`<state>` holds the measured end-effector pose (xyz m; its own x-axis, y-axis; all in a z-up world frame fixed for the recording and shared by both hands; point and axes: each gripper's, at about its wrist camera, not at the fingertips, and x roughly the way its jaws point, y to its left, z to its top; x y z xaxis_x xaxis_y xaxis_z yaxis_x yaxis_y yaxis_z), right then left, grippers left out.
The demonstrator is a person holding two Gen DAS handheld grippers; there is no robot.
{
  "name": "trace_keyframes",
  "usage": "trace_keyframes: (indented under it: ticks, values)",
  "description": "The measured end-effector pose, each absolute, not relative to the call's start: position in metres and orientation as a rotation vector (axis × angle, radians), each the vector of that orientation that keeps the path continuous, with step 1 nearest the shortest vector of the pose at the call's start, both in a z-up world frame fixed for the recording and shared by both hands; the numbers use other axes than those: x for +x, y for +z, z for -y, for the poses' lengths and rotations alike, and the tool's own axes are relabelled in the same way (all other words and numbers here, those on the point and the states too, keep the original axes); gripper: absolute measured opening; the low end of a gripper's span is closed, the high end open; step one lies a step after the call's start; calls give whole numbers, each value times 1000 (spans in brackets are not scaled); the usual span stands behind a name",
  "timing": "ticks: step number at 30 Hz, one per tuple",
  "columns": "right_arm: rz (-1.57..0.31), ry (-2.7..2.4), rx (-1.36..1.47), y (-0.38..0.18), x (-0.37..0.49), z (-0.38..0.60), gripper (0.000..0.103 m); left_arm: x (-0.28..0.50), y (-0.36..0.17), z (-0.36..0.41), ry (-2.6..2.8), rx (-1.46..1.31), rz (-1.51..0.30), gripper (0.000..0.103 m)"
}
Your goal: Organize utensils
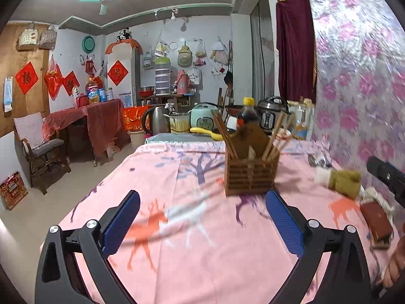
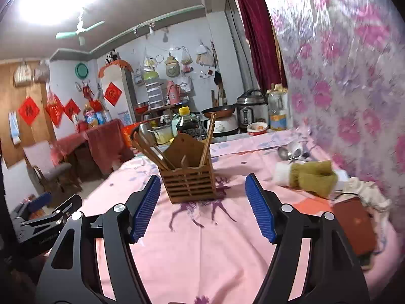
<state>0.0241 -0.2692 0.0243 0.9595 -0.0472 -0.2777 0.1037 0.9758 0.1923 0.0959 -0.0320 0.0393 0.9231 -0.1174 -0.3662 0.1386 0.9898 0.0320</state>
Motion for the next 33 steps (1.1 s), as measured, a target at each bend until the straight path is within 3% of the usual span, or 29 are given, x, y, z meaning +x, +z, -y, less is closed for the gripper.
trace_keyframes:
  ticks: [4, 14, 33]
  values:
    - [-251, -74, 213, 33, -9, 261, 69, 55, 40, 29, -119, 67, -352, 98]
    - [-178, -104, 181, 43, -86, 242, 83, -13, 60, 19, -98, 43, -278, 98]
    - [-249, -113, 221, 24, -76, 236, 85, 2, 48, 17, -60, 19, -347, 98]
